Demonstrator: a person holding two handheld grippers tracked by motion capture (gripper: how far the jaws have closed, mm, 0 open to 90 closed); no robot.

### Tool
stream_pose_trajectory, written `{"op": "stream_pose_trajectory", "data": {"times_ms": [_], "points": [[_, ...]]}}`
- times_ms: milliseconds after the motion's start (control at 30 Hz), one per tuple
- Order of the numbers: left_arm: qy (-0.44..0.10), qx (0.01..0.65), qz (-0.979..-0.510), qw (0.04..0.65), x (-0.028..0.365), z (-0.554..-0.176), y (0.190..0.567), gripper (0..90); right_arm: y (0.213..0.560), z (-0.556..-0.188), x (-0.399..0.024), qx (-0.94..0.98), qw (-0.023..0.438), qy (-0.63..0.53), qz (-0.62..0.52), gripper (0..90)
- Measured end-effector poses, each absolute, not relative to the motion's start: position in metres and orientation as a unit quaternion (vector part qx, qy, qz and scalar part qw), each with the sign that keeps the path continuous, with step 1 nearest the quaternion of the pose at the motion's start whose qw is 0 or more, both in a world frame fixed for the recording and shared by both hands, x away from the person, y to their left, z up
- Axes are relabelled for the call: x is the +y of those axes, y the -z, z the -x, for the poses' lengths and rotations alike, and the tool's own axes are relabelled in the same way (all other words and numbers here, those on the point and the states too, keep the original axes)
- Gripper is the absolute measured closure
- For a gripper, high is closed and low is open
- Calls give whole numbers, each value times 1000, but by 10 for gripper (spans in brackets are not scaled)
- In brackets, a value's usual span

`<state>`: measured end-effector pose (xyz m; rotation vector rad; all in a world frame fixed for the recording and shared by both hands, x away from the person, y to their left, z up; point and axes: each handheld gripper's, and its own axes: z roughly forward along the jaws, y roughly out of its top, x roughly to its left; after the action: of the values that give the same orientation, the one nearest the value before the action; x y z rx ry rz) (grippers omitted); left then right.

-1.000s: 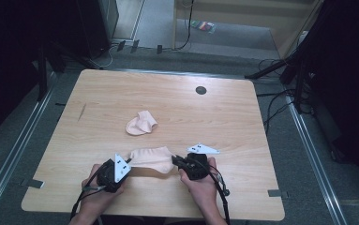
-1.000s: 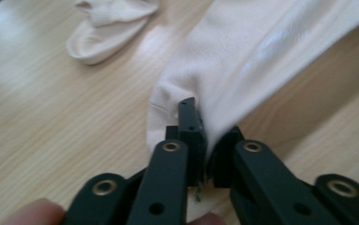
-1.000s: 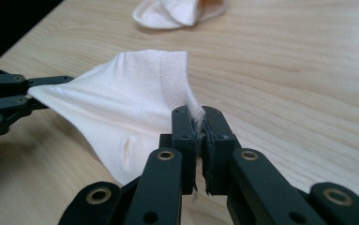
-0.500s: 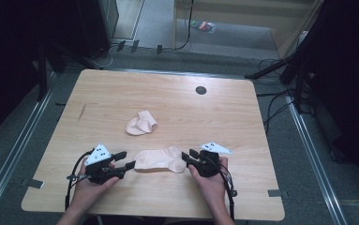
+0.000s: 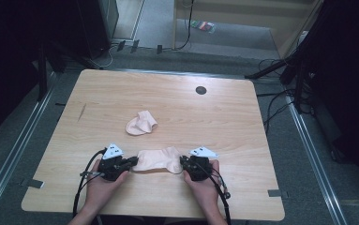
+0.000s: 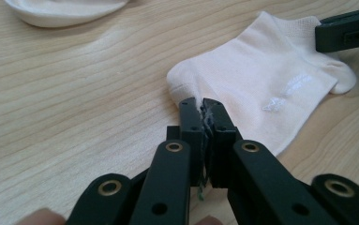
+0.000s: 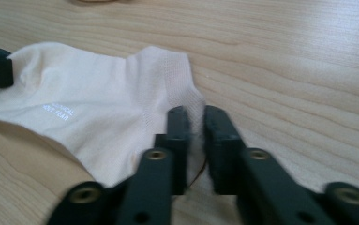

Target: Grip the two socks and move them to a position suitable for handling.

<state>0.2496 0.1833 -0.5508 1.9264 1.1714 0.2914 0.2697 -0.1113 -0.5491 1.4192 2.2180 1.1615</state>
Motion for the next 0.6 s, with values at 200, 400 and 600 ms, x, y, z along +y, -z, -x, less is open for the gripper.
{"op": "stream_pose_trajectory", "data": {"times_ms": [200, 400, 600], "points": [[-129, 459, -770, 424, 197, -235, 538, 900, 540, -263, -119, 766, 116, -404, -487, 878], [-122, 467, -769, 418, 211, -229, 539, 900, 532, -256, -125, 775, 110, -401, -476, 887], [-108, 467, -762, 435, 204, -231, 545, 555, 538, -259, -122, 778, 96, -411, -466, 652]]}}
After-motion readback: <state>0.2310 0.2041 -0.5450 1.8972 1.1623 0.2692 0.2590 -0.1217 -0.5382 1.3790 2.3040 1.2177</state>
